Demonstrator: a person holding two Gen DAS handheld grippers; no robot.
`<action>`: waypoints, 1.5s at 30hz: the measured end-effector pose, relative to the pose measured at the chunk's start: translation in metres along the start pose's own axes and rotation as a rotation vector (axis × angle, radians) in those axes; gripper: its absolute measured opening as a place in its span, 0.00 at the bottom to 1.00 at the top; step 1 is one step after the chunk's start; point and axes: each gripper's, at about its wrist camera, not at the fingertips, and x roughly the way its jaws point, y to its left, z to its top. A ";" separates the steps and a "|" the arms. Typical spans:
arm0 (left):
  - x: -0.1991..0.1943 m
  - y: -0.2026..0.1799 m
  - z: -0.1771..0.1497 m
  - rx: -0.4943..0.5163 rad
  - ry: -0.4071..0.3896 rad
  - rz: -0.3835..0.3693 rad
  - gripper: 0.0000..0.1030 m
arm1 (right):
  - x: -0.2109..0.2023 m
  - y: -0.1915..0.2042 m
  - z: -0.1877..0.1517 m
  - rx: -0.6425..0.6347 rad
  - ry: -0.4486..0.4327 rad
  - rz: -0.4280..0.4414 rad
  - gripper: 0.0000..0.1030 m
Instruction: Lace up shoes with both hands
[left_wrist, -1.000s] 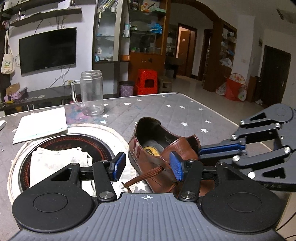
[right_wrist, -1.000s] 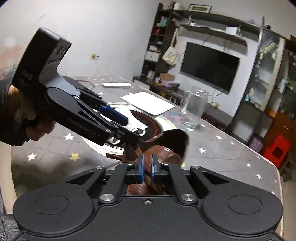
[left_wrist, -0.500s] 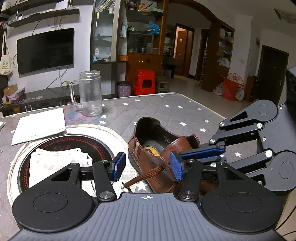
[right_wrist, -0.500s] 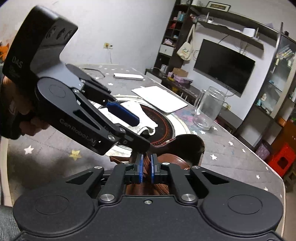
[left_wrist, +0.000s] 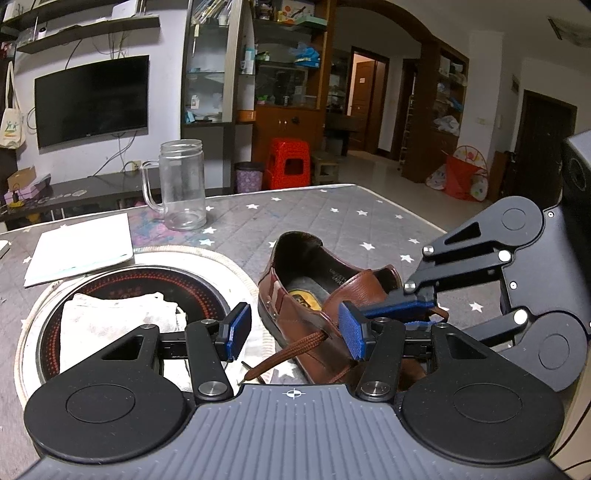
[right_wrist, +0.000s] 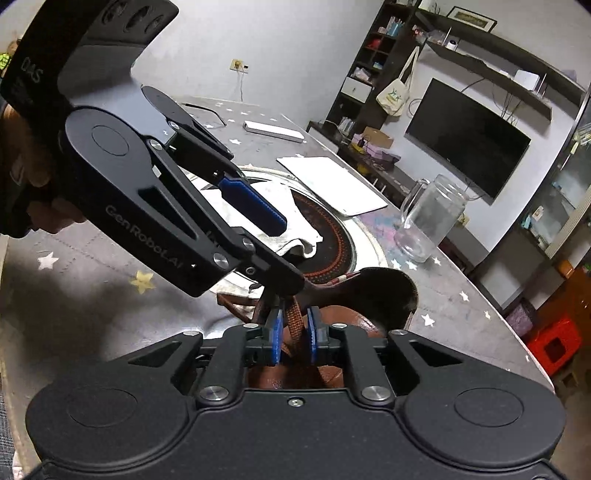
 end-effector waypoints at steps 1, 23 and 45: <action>0.000 0.001 0.000 -0.003 0.000 0.000 0.53 | 0.000 0.002 0.000 -0.002 -0.003 -0.006 0.09; 0.001 -0.009 0.003 0.059 0.007 0.048 0.53 | -0.068 -0.038 -0.048 0.257 -0.084 -0.426 0.02; 0.016 -0.027 0.013 0.127 0.031 0.030 0.54 | -0.054 -0.010 -0.059 0.130 -0.002 -0.195 0.20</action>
